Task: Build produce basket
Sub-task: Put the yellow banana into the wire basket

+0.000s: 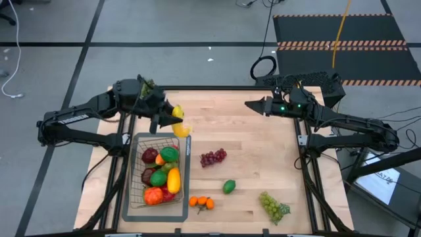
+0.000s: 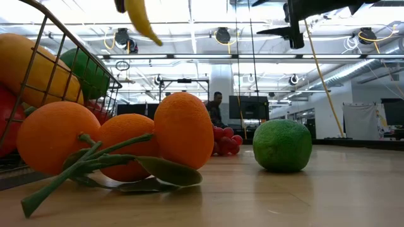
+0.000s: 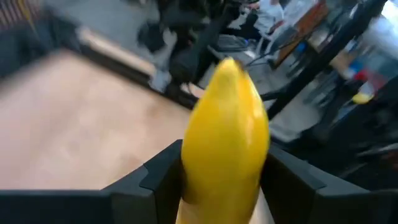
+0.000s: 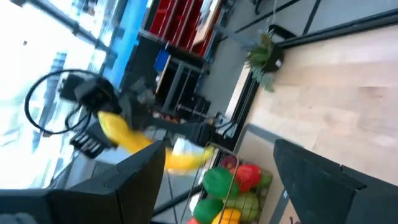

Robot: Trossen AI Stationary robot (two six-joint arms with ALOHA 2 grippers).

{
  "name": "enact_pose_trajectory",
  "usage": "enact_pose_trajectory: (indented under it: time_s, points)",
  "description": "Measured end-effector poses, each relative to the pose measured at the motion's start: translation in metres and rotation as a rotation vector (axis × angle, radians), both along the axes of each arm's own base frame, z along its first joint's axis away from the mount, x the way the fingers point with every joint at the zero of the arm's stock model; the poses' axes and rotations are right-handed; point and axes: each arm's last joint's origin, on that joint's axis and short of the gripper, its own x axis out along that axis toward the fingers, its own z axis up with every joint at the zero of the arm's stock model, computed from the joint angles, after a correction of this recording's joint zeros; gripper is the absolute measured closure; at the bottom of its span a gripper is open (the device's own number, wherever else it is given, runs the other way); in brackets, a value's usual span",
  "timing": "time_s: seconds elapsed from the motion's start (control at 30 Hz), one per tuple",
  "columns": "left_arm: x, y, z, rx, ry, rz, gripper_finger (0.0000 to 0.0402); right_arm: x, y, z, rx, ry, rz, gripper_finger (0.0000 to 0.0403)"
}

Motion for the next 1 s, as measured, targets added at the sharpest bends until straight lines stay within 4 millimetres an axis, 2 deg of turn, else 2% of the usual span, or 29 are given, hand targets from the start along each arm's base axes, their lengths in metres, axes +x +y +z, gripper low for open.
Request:
enact_pose_trajectory:
  time_s: [0.17,0.3,0.4,0.7,0.87,1.0]
  points:
    - [-0.005,-0.003,-0.014,-0.257,0.183,0.014,0.0226,0.001,0.004,0.0,0.004,-0.001,-0.006,0.011]
    - [-0.013,-0.009,-0.03,-0.332,0.387,0.03,0.0242,0.003,0.01,0.0,0.005,-0.001,0.027,0.011]
    - [-0.017,-0.013,-0.036,-0.347,0.463,0.018,0.025,0.004,0.013,0.0,0.005,-0.001,0.046,0.011]
    - [-0.03,-0.026,-0.028,-0.425,0.447,-0.062,0.024,0.005,0.019,0.0,0.008,-0.001,0.074,0.011]
    - [-0.049,-0.033,-0.018,-0.41,0.385,-0.106,0.0255,0.005,0.019,0.0,-0.003,0.001,0.076,0.011]
    - [-0.065,-0.04,-0.012,-0.468,0.369,-0.15,0.025,0.005,0.019,0.0,-0.006,0.002,0.076,0.011]
